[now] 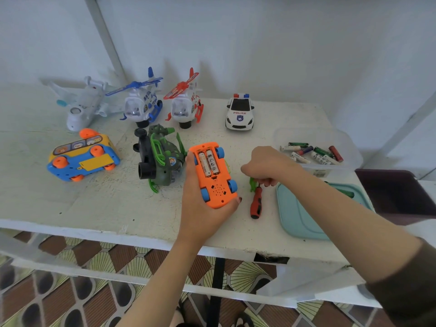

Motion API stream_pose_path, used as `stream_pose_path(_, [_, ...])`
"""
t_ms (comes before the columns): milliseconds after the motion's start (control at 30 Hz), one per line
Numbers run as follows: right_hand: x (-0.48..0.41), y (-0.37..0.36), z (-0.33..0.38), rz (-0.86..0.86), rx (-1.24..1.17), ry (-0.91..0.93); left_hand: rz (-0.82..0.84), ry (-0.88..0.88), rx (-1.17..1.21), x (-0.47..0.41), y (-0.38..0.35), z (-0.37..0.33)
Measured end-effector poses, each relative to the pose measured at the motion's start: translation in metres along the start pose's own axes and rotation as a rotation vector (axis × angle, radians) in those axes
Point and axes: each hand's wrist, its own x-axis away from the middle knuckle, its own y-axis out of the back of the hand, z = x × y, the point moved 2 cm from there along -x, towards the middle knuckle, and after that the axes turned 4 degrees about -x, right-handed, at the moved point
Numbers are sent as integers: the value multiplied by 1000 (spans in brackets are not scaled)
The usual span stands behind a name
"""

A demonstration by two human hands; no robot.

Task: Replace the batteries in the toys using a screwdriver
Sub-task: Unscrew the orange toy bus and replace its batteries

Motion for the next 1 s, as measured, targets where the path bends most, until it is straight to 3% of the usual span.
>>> stream_pose_path(400, [11,18,-8,76,-181,59,45,19,68,-1,2,1])
stream_pose_path(700, [29,23,3,38,-658,325,100,33,100,-3,4,0])
stream_pose_path(1000, [34,4,18,84,-665,282,95,14,93,-3,3,-2])
